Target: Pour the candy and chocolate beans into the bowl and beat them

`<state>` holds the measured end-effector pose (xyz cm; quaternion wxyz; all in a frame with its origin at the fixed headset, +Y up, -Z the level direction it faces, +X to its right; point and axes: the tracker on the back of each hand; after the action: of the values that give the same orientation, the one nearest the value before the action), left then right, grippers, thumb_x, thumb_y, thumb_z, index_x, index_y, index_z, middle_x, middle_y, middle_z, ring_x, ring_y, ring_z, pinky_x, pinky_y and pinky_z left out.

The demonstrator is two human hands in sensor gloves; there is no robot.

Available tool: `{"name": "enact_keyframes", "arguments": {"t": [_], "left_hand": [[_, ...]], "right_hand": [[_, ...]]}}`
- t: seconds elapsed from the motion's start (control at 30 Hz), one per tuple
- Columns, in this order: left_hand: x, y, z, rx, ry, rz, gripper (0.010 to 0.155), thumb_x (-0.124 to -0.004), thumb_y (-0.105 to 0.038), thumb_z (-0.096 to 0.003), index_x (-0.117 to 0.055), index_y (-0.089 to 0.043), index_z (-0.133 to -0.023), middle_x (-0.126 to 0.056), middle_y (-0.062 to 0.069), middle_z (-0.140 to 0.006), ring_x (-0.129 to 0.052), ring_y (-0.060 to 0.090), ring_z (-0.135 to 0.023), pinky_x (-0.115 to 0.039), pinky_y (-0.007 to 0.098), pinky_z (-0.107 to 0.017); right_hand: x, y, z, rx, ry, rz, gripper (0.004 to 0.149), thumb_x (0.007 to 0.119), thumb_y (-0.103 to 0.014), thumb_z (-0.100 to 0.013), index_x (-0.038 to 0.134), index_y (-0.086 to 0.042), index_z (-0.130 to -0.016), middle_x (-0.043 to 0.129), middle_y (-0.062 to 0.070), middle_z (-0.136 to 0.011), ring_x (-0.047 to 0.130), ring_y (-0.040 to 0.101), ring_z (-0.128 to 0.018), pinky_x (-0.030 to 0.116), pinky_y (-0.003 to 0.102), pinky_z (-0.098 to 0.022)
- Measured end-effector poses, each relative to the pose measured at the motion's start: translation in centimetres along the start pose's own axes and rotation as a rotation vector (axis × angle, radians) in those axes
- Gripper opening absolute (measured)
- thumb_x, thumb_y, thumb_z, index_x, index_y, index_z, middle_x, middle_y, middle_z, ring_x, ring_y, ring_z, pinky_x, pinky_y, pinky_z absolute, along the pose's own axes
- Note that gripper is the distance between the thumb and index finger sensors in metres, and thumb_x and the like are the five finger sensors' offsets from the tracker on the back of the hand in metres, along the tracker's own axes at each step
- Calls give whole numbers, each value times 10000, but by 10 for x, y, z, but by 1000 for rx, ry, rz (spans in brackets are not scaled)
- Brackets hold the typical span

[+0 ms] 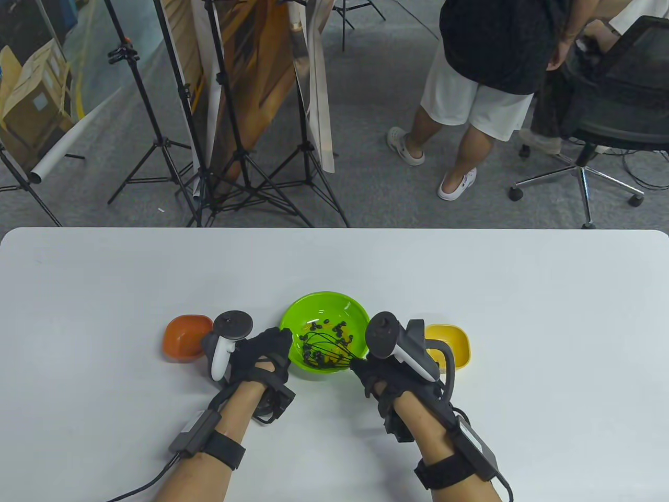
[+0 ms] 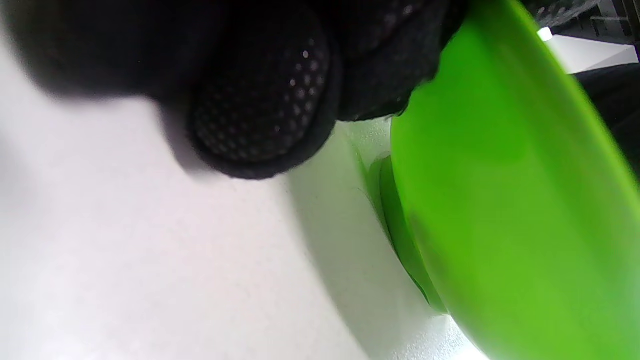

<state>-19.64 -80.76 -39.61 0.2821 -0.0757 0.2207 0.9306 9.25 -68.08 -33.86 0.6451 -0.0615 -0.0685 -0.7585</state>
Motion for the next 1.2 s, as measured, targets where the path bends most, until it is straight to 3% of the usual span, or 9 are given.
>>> {"name": "enact_keyframes", "arguments": {"t": [0.17, 0.3, 0.5, 0.63, 0.8, 1.0, 1.2], "left_hand": [[0, 0, 0, -4, 1, -3, 444, -663, -592, -464, -802, -223, -668, -981, -130, -351, -1074, 149, -271, -925, 286, -191], [0, 0, 0, -5, 4, -2, 441, -670, -592, -463, -803, -223, -664, -982, -129, -347, -1074, 152, -269, -925, 288, -189], [0, 0, 0, -6, 6, -9, 439, -667, -594, -463, -802, -228, -665, -982, -132, -346, -1072, 151, -270, -922, 287, -191], [1, 1, -1, -2, 3, 0, 440, -652, -595, -466, -795, -234, -673, -979, -141, -354, -1075, 143, -272, -926, 280, -192], [2, 2, -1, 11, -7, 12, 447, -639, -599, -463, -793, -235, -671, -977, -149, -355, -1076, 136, -270, -928, 276, -190], [1, 1, -1, 9, -7, 5, 450, -643, -600, -464, -799, -232, -670, -979, -136, -353, -1072, 145, -274, -923, 282, -194], [0, 1, -1, 3, -2, 2, 443, -662, -595, -461, -802, -226, -664, -980, -133, -346, -1073, 148, -268, -923, 285, -189]], "right_hand": [[-8, 7, -7, 93, 66, 69, 566, 856, -571, -436, 958, -91, -717, 1016, 94, -338, 924, 227, -28, 845, 388, 18], [4, 7, -19, 131, 87, 47, 589, 798, -577, -454, 928, -65, -714, 1005, 73, -337, 923, 201, -23, 851, 371, 27], [26, -8, -28, 68, 55, -107, 599, 772, -577, -458, 920, -50, -704, 1004, 70, -326, 923, 191, -11, 852, 365, 43], [29, -22, -22, -2, 25, -115, 591, 778, -574, -459, 929, -59, -705, 1006, 75, -322, 923, 196, -8, 850, 370, 44], [16, -22, -9, -51, -29, -80, 578, 813, -566, -458, 945, -62, -708, 1012, 90, -318, 922, 214, -7, 844, 388, 38], [-2, -7, -2, 0, 0, 45, 562, 867, -569, -433, 966, -88, -708, 1019, 101, -328, 923, 236, -24, 842, 401, 15], [-6, -5, -5, 77, 83, 113, 562, 876, -569, -424, 967, -92, -706, 1018, 100, -335, 923, 237, -32, 843, 401, 5]]}}
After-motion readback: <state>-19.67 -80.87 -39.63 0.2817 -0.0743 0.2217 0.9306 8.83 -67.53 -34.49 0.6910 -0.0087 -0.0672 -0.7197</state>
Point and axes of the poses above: the tracker on the back of each hand, its own y axis roughly to the little-finger side, its own z axis roughly from the fingertips to the wrist, x = y × z
